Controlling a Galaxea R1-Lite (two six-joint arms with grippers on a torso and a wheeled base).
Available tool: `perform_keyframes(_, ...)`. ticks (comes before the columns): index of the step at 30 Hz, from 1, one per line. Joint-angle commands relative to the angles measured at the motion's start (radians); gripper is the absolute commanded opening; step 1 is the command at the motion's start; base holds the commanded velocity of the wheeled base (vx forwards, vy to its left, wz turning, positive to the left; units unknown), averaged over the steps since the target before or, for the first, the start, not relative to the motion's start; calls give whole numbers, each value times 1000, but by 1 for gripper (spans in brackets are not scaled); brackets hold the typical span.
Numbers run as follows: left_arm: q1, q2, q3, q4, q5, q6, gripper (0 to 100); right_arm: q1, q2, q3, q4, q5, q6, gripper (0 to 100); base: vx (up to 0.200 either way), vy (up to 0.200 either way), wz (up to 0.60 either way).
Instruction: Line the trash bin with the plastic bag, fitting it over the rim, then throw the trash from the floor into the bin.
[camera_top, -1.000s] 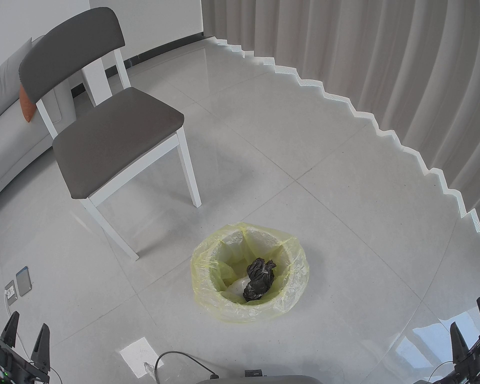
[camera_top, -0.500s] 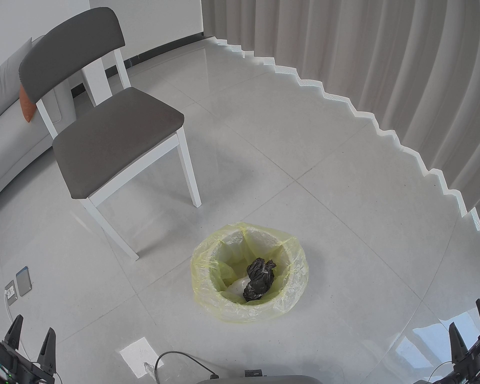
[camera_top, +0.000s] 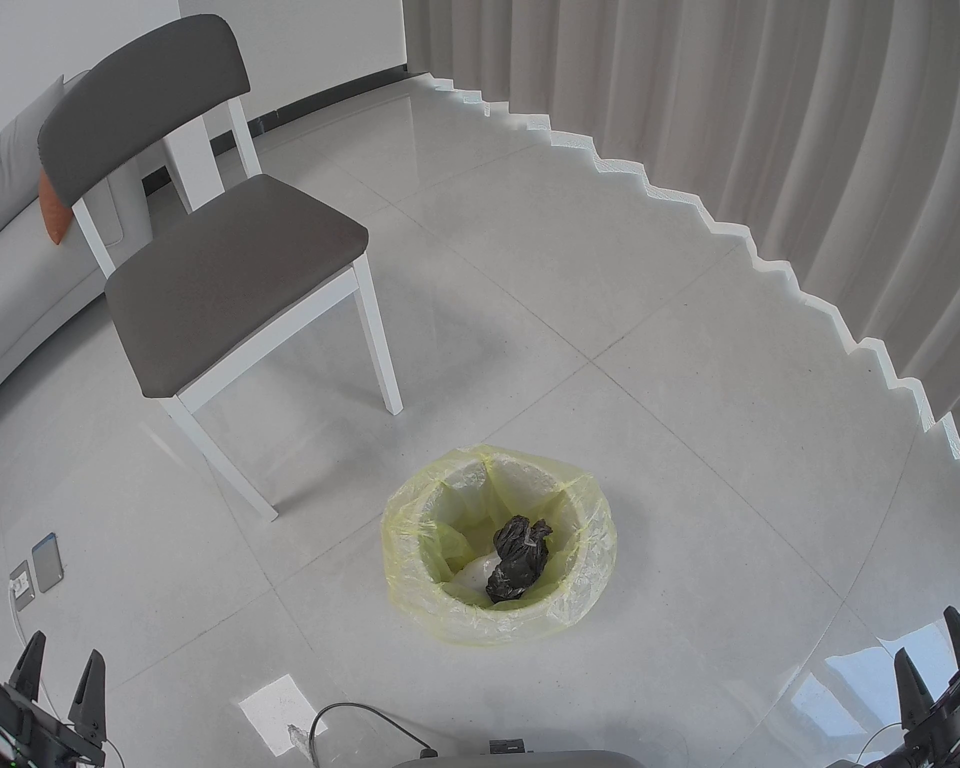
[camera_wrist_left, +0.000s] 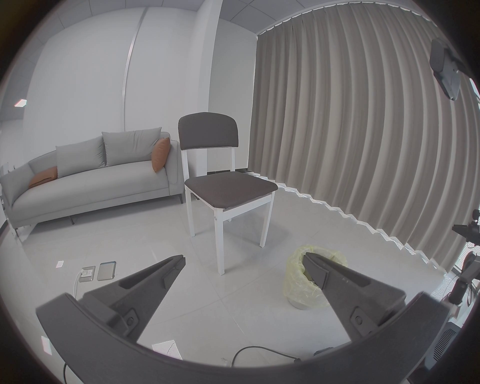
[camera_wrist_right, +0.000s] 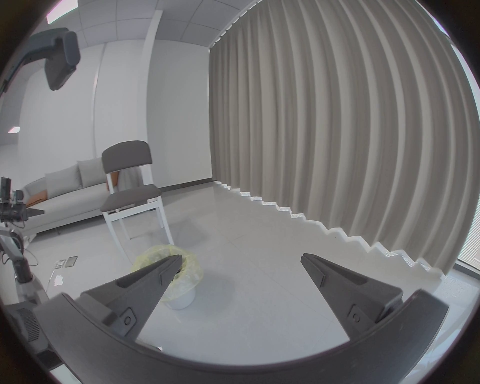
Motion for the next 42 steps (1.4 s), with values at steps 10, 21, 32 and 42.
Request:
perform_keyframes(10, -1, 6, 16, -2, 12, -8, 100, 0, -10, -18, 60, 54, -36, 100, 0, 0, 0)
perform_keyframes(21, -1, 6, 16, -2, 6, -11, 100, 0, -10, -13, 46, 54, -27, 100, 182, 0, 0)
perform_keyframes(32, -1, 6, 16, -2, 6, -11, 100, -1, -12, -11, 43, 53, -21, 100, 36, 0, 0)
perform_keyframes(42, -1, 6, 16, -2, 7, -14, 100, -1, -10, 8, -14, -185, -35, 100, 0, 0, 0)
